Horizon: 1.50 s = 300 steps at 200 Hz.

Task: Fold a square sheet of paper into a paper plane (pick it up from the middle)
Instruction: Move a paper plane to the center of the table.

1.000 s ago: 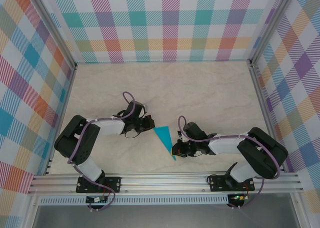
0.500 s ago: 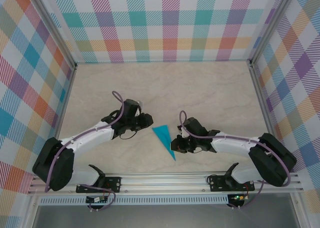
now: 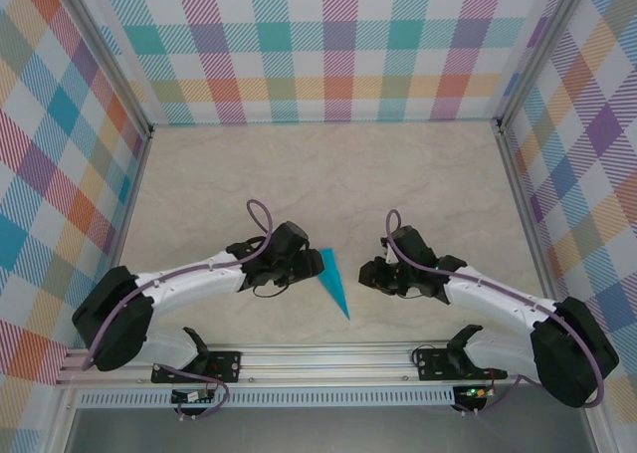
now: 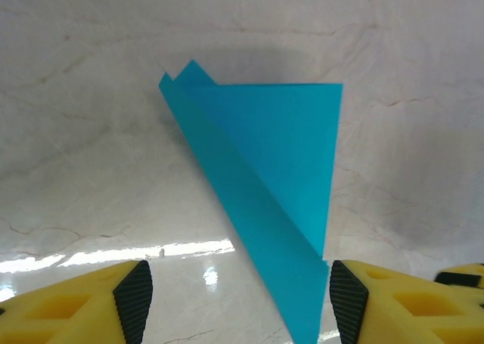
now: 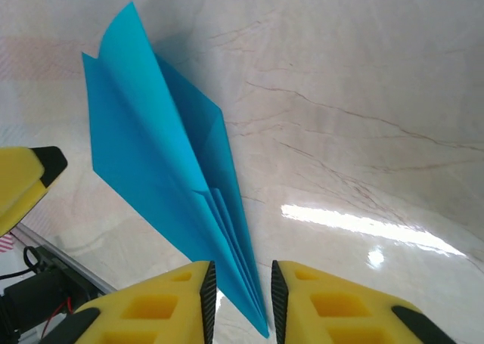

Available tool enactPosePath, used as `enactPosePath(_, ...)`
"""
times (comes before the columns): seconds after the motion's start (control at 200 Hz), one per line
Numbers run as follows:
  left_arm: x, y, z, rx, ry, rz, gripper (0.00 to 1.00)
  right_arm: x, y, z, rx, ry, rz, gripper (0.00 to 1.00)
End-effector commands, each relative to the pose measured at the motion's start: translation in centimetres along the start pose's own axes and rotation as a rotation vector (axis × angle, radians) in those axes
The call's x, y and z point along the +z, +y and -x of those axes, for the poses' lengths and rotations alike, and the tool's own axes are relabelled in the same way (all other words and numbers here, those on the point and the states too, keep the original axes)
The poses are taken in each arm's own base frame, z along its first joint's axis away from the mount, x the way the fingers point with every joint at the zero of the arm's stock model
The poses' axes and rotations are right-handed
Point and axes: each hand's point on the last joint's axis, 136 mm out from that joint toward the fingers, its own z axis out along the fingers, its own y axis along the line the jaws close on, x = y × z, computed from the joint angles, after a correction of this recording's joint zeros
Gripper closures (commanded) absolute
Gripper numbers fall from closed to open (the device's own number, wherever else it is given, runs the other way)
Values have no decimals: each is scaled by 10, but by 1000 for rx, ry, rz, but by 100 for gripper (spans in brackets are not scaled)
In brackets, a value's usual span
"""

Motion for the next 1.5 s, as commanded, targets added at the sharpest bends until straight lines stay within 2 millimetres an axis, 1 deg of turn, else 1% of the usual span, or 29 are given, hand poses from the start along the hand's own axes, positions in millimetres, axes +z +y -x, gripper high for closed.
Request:
enactPosePath(0.0,7,-20,4,-49,-6,-29,33,-4,-12,-6,-28,11,-50,69)
enactPosePath(0.105,14,-23,3,-60,8,-21,32,-4,-6,-7,-43,20,-18,66)
enactPosePath(0.185,16,-25,3,-70,13,-24,29,-2,-1,-8,-53,29,8,64)
enactPosePath(0.3,19,-26,3,-70,19,-20,30,2,2,-9,-61,50,26,61)
enactPosePath(0.375,20,-25,1,-69,28,-16,35,6,4,-9,-60,63,37,60)
enactPosePath(0.545,18,-19,-2,-75,32,-15,52,17,11,-10,-64,107,65,59)
enactPosePath(0.665,15,-11,-5,-72,32,-6,60,23,15,-9,-75,126,62,58)
enactPosePath(0.765,15,-6,-8,-64,38,11,70,29,17,-10,-81,145,58,57)
enactPosePath(0.855,15,-3,-8,-69,41,9,72,34,20,-11,-91,161,58,55)
enactPosePath(1.045,12,0,-6,-67,25,19,79,41,25,-11,-108,178,55,53)
enactPosePath(1.055,12,7,-9,-67,36,43,80,42,25,-11,-108,179,54,52)
enactPosePath(1.075,11,10,-10,-69,38,54,80,43,25,-11,-109,182,54,52)
enactPosePath(1.22,9,19,-11,-70,33,73,87,48,30,-11,-123,202,58,51)
enactPosePath(1.495,10,26,-13,-71,36,84,90,61,41,-13,-150,239,71,50)
